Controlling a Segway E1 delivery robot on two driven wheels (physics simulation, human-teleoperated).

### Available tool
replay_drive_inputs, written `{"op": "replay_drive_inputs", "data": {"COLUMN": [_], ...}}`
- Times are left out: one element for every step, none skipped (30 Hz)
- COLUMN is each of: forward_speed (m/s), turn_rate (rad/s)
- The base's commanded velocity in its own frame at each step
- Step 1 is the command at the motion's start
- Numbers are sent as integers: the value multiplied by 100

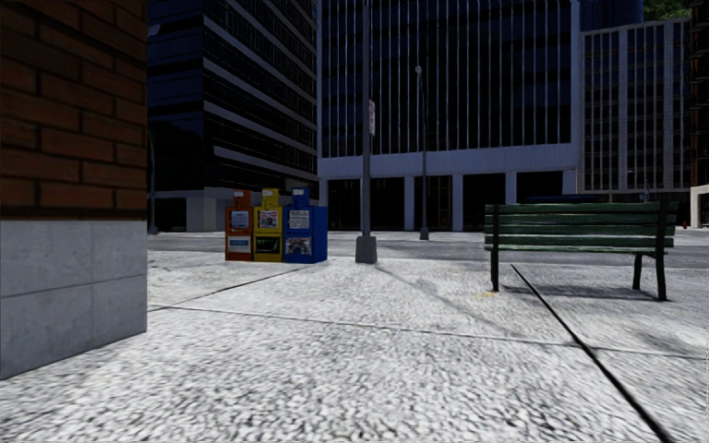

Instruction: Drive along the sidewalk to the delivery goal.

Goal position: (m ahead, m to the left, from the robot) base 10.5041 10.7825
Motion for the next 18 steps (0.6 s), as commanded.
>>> {"op": "replay_drive_inputs", "data": {"forward_speed": [200,200,200,200,200,200,200,200,200,200,200,200,200,200,200,200,200,200], "turn_rate": [0,0,0,0,5,19,28,34,34,38,45,50,52,52,52,52,52,52]}}
